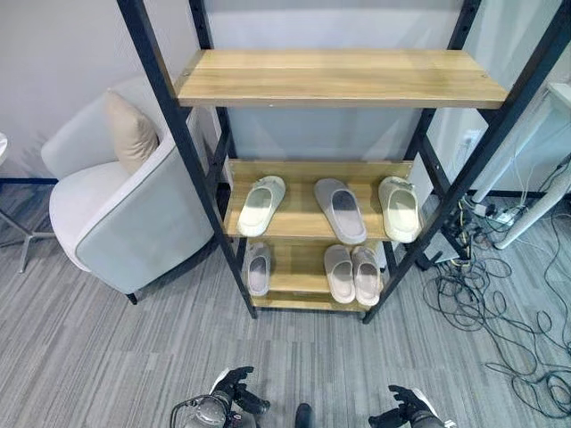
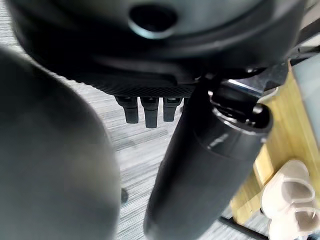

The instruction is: Arrange the slippers neatly on the shoe rack.

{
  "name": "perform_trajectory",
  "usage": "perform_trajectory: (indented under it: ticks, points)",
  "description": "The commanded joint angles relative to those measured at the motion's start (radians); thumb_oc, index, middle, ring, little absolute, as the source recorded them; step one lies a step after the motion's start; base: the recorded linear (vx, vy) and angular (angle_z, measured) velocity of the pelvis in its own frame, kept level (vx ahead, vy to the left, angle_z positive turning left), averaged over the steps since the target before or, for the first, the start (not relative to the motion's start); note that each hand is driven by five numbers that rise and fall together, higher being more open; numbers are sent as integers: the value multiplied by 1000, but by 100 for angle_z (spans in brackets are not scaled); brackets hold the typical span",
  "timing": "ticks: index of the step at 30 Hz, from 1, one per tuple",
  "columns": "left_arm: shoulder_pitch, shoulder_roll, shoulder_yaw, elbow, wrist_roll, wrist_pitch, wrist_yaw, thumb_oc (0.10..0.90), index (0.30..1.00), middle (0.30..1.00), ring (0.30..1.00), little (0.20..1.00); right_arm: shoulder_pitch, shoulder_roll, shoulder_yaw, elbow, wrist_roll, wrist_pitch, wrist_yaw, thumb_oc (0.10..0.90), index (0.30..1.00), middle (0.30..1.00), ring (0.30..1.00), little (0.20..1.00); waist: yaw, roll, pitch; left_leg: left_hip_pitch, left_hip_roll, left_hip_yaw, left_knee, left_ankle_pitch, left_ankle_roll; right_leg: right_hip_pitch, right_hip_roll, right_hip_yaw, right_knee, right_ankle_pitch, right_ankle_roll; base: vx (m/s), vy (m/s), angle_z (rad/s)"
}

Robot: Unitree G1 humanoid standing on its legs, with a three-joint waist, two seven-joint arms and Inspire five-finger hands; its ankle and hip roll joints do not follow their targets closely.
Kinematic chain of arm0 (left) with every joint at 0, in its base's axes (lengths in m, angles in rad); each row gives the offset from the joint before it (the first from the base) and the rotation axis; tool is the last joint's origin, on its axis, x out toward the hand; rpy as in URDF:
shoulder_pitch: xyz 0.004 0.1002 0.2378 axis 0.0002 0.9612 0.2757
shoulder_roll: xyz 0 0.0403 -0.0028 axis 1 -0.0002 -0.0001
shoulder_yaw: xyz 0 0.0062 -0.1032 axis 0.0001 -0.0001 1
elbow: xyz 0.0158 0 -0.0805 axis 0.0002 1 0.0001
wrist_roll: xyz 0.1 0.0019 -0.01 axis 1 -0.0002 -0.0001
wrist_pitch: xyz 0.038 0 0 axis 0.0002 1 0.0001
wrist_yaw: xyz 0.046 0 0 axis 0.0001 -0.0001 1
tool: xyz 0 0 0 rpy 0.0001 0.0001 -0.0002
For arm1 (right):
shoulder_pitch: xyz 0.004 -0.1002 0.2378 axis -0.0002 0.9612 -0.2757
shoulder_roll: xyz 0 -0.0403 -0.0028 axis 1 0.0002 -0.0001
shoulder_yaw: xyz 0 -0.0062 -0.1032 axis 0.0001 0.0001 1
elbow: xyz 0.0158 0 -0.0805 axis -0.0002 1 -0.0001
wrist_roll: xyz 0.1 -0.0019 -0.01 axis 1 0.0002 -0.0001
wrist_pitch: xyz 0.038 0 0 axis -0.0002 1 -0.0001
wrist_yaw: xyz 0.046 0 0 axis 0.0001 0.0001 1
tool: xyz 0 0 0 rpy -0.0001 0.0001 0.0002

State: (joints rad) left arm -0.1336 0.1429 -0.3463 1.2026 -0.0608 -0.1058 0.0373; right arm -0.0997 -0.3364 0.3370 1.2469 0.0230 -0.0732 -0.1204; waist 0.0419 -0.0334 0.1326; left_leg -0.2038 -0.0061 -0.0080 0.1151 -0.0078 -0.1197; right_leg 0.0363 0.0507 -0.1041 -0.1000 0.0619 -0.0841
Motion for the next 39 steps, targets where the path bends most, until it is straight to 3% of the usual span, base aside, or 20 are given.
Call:
perform_trajectory:
  ticks: [1,2,6,8,10,12,14,17,19,20,21,22,23,26,34,39]
  points:
    - [20,38,2,18,11,-34,-26,800,900,900,900,900,11,-78,-62,-121,101,-97,41,800,900,900,900,900,52,8,-14,36,-39,4,-55,73,58,53,-21,88,115,-131,158,385,97,25]
    - [23,35,5,35,14,-41,-24,800,900,900,900,900,-2,-80,-52,-157,59,-121,26,800,900,900,900,900,61,7,-29,47,-38,-3,-68,68,65,72,-24,102,129,-148,165,247,107,10]
    - [41,39,28,53,36,-27,-33,800,900,900,900,900,-24,-65,-64,-161,53,-114,-2,800,900,900,900,900,75,9,-60,76,-51,5,-85,55,82,89,-51,103,158,-159,186,224,122,-54]
    - [49,45,52,51,19,-27,-39,800,900,900,900,900,-18,-47,-53,-156,14,-113,3,800,900,900,900,900,73,19,-59,125,-56,24,-96,28,110,10,-84,86,327,-114,231,114,152,-43]
    - [39,52,56,50,12,-24,-38,800,900,900,900,900,-17,-34,-43,-144,1,-105,9,800,900,900,900,900,60,31,-44,143,-46,16,-101,26,119,-73,-86,82,442,-73,249,21,67,-20]
    - [36,59,59,54,13,-24,-34,800,900,900,900,900,-3,-26,-44,-146,-4,-106,9,800,900,900,900,900,46,44,-40,172,-39,6,-113,14,122,-119,-92,74,473,-72,241,96,34,25]
    - [36,61,60,57,15,-23,-33,800,900,900,900,900,8,-27,-46,-146,-5,-105,6,800,900,900,900,900,37,48,-41,195,-40,-1,-128,9,121,-125,-95,65,437,-82,235,130,-23,34]
    - [27,57,55,68,13,-23,-33,800,900,900,900,900,19,-39,-51,-138,-1,-106,10,800,900,900,900,900,16,51,-41,224,-38,-1,-150,0,113,-158,-109,57,287,-68,231,93,-54,19]
    - [25,44,45,81,16,-27,-31,800,900,900,900,900,31,-53,-59,-139,4,-112,5,800,900,900,900,900,1,40,-43,237,-44,3,-151,-5,107,-135,-110,92,210,-49,243,110,-117,14]
    - [28,40,45,82,20,-30,-31,800,900,900,900,900,38,-61,-62,-142,6,-114,11,800,900,900,900,900,1,34,-47,243,-42,12,-160,-7,102,-121,-111,90,178,-41,245,112,-131,22]
    - [42,45,20,70,26,-28,-22,800,900,900,900,900,-57,-11,45,-214,-20,-164,-21,800,900,900,900,900,31,35,-55,250,-41,5,-165,-7,102,-96,-113,83,156,-42,239,58,-73,22]
    - [42,46,21,70,27,-27,-22,800,900,900,900,900,-58,-10,45,-214,-20,-164,-21,800,900,900,900,900,31,34,-56,248,-41,4,-165,-5,102,-98,-113,83,154,-41,239,94,-98,4]
    - [32,29,19,52,-11,-35,-6,800,900,900,900,900,-25,69,18,-120,24,-61,7,800,900,900,900,900,37,32,-73,251,-37,-2,-189,1,96,-68,-108,83,119,-42,236,52,-60,-15]
    - [48,23,23,50,7,-38,-16,800,900,900,900,900,17,49,34,-141,-16,-68,19,800,900,900,900,900,33,30,-85,254,-31,-7,-201,10,90,-41,-102,77,85,-39,231,55,-90,1]
    - [31,20,-4,34,44,-39,-14,800,900,900,900,900,41,70,81,-269,2,-68,53,800,900,900,900,900,38,27,-76,192,-22,-36,-202,49,54,-24,-90,45,13,-29,227,-39,-56,9]
    - [37,16,-8,31,55,-41,-19,800,900,900,900,900,57,80,89,-356,44,-76,76,800,900,900,900,900,39,33,-66,183,-21,-32,-202,50,51,-33,-90,38,13,-23,233,-37,10,8]
